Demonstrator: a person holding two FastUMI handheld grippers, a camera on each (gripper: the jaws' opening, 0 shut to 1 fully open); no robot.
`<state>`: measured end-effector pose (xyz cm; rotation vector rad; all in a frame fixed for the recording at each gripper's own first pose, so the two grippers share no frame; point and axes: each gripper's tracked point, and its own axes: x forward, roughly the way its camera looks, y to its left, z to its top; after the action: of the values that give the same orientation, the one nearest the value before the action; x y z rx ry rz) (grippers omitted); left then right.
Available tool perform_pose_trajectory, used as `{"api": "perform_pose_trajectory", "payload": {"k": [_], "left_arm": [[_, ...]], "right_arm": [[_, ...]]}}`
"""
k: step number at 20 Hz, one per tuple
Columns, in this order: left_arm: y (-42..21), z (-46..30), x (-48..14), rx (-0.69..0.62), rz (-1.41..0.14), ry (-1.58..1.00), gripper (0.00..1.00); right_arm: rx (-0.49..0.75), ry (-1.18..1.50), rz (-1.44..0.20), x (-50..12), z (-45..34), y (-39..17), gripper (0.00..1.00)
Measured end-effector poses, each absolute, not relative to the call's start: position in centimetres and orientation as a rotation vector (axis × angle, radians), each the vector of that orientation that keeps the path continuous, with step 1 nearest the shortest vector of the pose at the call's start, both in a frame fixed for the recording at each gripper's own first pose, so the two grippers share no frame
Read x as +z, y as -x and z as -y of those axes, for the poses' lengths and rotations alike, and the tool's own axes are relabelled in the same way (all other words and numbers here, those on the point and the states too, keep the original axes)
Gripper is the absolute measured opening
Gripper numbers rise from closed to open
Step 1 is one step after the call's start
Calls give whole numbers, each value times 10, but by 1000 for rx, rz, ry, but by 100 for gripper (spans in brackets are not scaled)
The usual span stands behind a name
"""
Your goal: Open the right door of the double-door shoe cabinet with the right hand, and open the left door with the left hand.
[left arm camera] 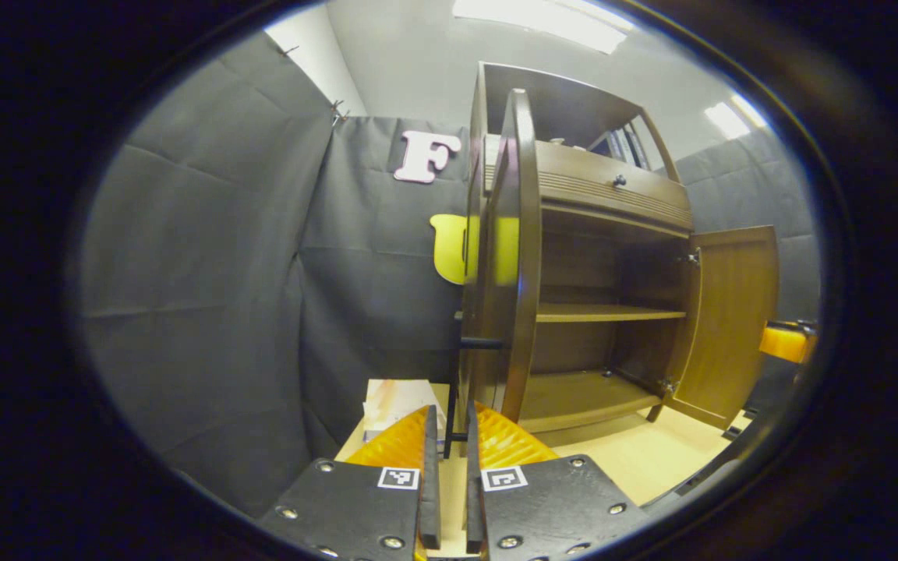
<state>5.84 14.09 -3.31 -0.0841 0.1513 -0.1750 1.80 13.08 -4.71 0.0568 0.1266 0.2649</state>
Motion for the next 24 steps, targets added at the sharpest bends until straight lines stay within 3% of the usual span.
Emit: {"api": "perform_pose_trajectory", "payload": {"k": [15, 24], "left_arm": [[-6, -136, -2, -127, -78, 74, 13], [45, -124, 26, -64, -27, 75, 14]], "right_arm": [[185, -76, -67, -18, -21, 46, 97], [171, -93, -34, -11, 1, 68, 98]]}}
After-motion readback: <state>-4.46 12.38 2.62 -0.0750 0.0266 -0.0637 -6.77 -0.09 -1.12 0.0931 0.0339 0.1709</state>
